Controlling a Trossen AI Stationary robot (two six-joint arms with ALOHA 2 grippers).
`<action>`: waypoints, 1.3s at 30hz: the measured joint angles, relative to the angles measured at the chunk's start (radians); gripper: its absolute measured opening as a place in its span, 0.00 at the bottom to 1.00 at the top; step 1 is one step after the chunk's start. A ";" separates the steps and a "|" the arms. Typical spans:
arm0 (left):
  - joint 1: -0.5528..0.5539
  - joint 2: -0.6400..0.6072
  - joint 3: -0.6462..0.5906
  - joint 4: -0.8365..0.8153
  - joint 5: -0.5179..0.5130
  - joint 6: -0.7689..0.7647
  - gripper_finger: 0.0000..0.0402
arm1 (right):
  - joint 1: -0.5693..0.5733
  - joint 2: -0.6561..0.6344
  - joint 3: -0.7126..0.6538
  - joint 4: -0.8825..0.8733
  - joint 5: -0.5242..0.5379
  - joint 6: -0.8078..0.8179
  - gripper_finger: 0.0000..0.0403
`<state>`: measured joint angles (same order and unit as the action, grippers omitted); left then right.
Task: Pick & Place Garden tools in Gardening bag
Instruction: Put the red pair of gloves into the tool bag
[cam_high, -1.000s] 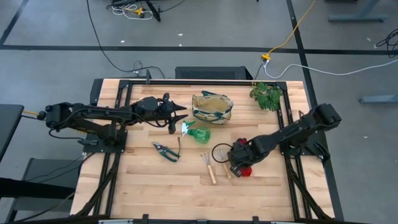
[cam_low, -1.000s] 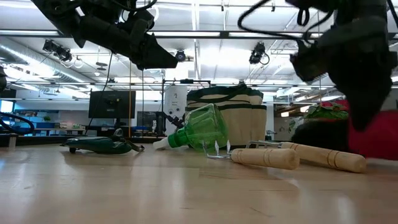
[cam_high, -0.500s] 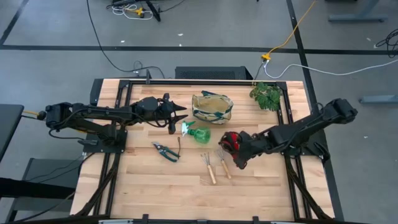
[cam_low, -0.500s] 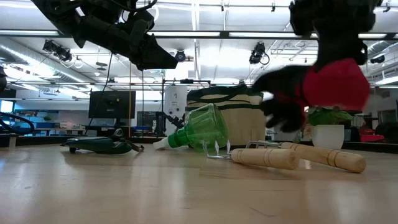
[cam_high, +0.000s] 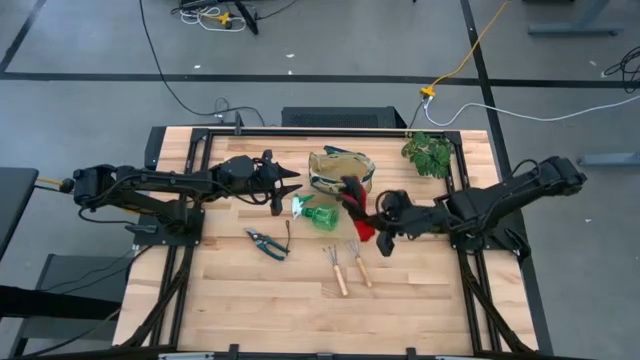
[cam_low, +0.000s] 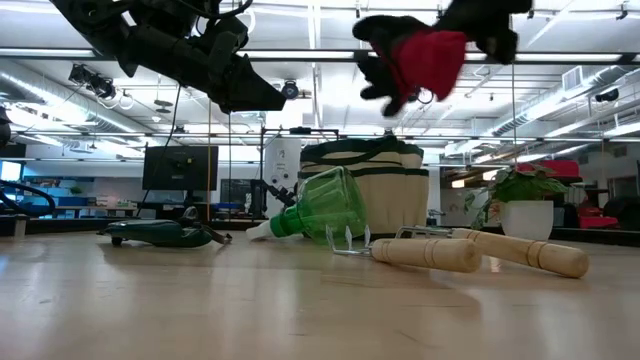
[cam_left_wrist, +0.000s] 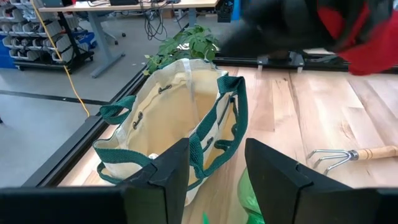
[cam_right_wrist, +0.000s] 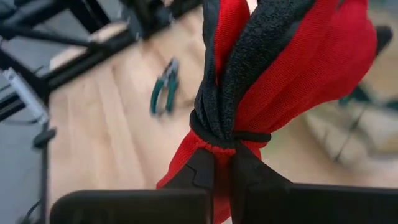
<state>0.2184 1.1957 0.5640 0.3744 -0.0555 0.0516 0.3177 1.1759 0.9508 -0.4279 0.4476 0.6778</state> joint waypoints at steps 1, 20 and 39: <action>0.000 0.000 0.000 0.000 0.000 -0.005 0.41 | -0.009 0.000 0.000 0.022 0.016 -0.030 0.02; 0.000 0.000 0.000 0.000 0.000 -0.016 0.40 | -0.120 0.000 0.000 0.237 0.309 -0.414 0.02; 0.000 0.000 0.000 0.001 0.000 -0.016 0.40 | -0.209 0.001 -0.336 0.902 0.435 -0.660 0.02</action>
<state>0.2184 1.1957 0.5638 0.3752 -0.0555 0.0355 0.1090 1.1770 0.6144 0.4743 0.8825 0.0177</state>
